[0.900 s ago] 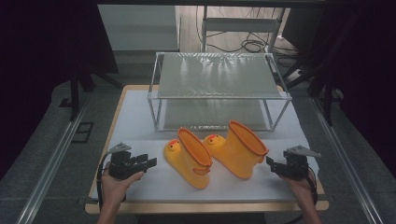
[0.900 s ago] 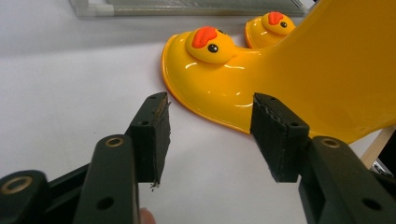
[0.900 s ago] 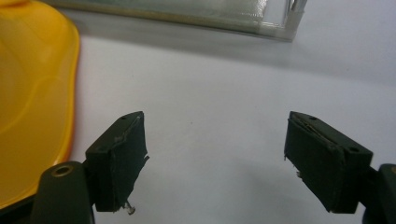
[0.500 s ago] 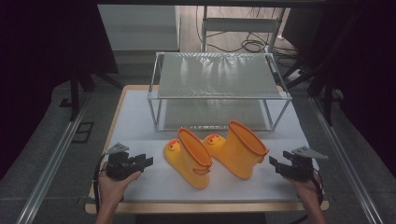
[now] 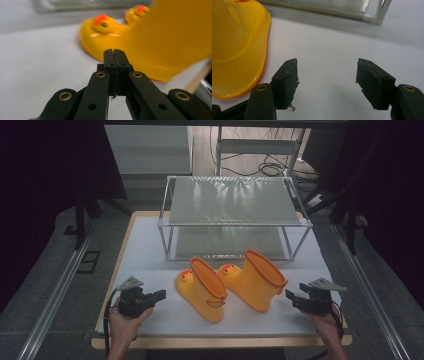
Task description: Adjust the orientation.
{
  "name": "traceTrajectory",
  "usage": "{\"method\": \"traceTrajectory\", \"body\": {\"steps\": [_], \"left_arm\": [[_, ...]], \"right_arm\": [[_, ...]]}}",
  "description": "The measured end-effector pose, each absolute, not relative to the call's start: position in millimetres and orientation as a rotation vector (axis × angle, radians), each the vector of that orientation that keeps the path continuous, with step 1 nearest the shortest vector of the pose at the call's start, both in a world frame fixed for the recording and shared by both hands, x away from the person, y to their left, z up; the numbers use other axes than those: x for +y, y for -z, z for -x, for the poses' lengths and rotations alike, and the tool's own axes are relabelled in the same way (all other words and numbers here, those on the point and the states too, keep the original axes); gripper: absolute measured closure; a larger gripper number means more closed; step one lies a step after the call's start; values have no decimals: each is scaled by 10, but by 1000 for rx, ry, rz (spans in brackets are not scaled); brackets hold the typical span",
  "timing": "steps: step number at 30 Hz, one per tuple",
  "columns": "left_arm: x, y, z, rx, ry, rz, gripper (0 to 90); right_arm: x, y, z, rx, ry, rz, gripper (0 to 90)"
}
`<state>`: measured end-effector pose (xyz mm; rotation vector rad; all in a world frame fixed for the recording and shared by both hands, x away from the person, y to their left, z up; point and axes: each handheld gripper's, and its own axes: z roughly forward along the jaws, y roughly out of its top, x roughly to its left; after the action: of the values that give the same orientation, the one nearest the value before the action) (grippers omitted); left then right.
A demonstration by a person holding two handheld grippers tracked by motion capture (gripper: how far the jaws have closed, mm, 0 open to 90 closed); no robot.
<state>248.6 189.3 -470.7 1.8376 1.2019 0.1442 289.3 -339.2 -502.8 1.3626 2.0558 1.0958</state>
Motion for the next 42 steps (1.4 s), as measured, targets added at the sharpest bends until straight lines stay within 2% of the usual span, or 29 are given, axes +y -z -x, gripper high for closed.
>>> {"method": "traceTrajectory", "body": {"steps": [7, 18, 21, 28, 34, 42], "left_arm": [[1446, 4783, -2371, 1099, -102, -1940, 899], [899, 4894, -2204, 983, -59, -2002, 900], [675, 4930, -2136, 940, -72, -2020, 900], [359, 4989, -2129, 900, -196, -2023, 900], [247, 5018, -2165, 911, -271, -1980, 899], [215, 5033, -2176, 915, -308, -1956, 900]], "right_arm": [[-3415, 5056, -2900, 2043, -1088, -1386, 338], [-3467, 5067, -2906, 2022, -1087, -1419, 340], [-3479, 5069, -2905, 2013, -1088, -1429, 340], [-3482, 5065, -2900, 2008, -1090, -1436, 340], [-3507, 5063, -2901, 1988, -1088, -1458, 340], [-3481, 5070, -2903, 1995, -1082, -1456, 339]]}}
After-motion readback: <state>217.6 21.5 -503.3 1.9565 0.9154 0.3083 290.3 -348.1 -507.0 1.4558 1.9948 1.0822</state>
